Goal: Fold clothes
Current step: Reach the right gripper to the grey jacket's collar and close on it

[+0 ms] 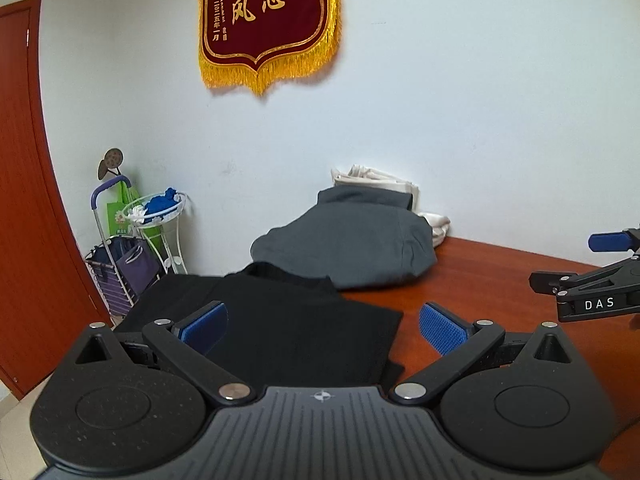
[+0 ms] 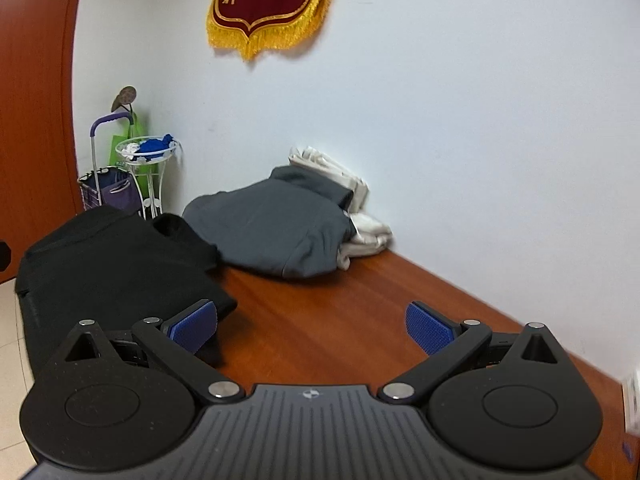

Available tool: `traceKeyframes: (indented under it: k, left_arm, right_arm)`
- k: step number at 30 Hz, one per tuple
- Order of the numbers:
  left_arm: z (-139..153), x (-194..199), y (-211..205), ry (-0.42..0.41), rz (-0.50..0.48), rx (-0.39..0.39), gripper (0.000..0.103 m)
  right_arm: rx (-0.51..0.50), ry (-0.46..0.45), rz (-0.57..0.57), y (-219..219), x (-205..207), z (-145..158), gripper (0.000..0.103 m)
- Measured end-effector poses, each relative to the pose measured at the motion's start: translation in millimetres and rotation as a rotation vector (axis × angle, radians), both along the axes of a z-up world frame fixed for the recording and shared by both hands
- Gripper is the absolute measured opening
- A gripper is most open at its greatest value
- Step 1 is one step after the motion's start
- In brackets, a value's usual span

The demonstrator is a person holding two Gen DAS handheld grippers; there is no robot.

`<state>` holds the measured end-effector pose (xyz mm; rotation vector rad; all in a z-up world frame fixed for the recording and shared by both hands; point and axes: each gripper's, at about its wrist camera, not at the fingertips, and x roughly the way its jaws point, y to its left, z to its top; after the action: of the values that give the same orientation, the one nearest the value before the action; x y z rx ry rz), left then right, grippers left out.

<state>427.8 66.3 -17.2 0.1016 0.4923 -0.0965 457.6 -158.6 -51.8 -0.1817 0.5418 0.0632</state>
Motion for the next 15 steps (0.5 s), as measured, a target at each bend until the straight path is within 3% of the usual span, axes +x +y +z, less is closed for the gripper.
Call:
traceKeyframes:
  k: [7, 15]
  left_arm:
    - [7, 51, -3, -0.007, -0.004, 0.009, 0.103]
    - [0, 117, 8, 0.003, -0.059, 0.029, 0.103]
  right_arm:
    - [-0.007, 0.021, 0.021, -3, 48, -5, 0.102]
    - [-0.034, 0.046, 0.0, 7, 103, -34, 0.102]
